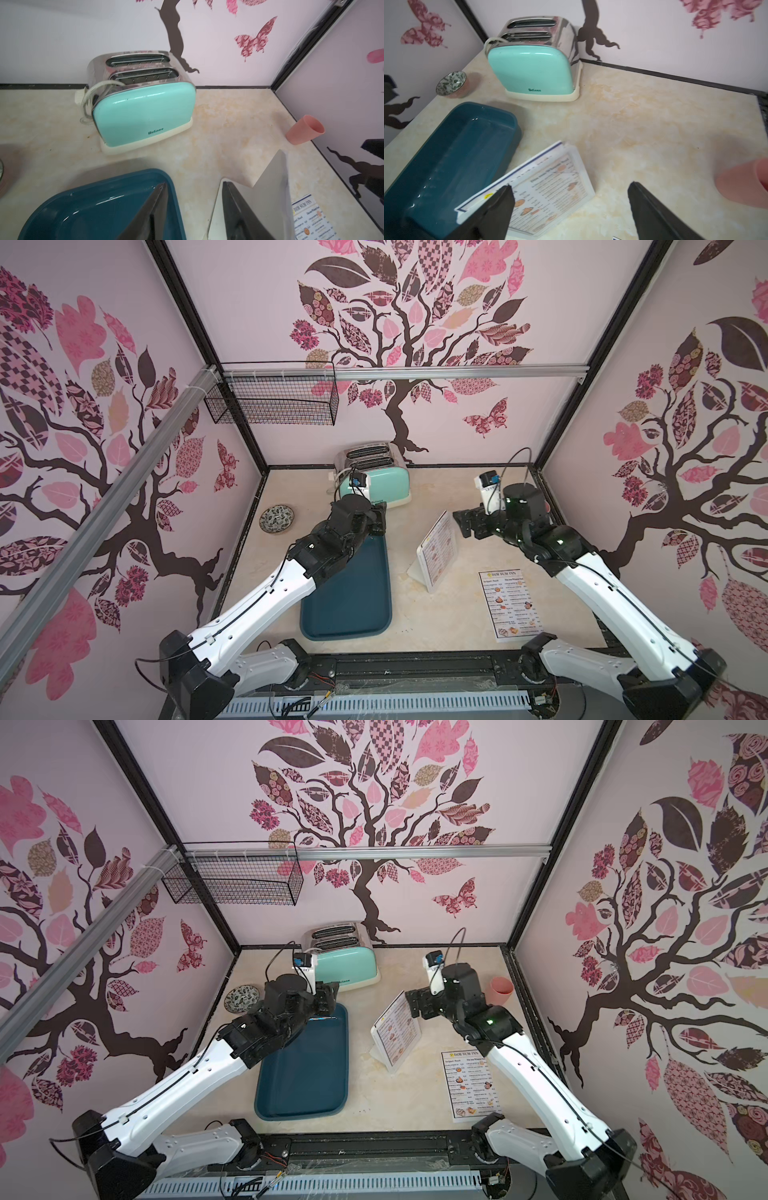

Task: Replace the menus in the menu holders
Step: Insert the menu into the menu holder.

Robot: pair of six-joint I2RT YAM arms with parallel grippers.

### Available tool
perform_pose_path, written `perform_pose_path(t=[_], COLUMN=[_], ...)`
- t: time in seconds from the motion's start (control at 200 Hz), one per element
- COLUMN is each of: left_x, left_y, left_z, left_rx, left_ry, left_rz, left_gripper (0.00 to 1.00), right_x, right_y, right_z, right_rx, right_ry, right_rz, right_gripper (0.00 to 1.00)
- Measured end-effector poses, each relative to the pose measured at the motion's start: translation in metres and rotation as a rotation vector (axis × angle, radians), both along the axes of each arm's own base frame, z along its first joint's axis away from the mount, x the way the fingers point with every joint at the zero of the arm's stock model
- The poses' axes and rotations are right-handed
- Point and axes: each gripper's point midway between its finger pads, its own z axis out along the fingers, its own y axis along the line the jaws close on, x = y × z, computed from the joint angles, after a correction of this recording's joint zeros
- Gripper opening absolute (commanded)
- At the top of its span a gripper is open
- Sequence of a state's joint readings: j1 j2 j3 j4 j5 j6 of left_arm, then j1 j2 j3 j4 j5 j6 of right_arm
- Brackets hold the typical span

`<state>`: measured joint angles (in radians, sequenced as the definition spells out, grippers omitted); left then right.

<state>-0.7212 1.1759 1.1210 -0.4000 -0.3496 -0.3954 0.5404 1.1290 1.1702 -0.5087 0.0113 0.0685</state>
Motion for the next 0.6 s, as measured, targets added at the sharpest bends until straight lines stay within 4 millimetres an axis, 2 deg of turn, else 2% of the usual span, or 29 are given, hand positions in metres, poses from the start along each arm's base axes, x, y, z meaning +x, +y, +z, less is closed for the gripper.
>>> perform_pose_path(t=[0.06, 0.125, 0.425, 0.6], left_x=[-0.001, -0.002, -0.006, -0.006], left_y=[0.004, 0.009, 0.023, 0.025], left_z=[-0.005, -0.005, 0.001, 0.000], left_rx=[0.014, 0.018, 0.001, 0.000], left_ry=[0.014, 0.016, -0.002, -0.001], left_rz=[0.019, 0.039, 0.092, 0.105], left_gripper=[0.49, 0.49, 0.49, 0.49], right_x=[-0.002, 0.002, 0.020, 0.018], right_y=[0.021, 0.029, 0.031, 0.025], right_z=[-0.008, -0.015, -0.046, -0.046], right_rx=[-0.021, -0.044, -0.177, -0.206], right_ry=[0.014, 0.020, 0.041, 0.039], right_rz=[0.059, 0.078, 0.098, 0.090], right_gripper=[0.94, 0.95, 0.96, 0.96])
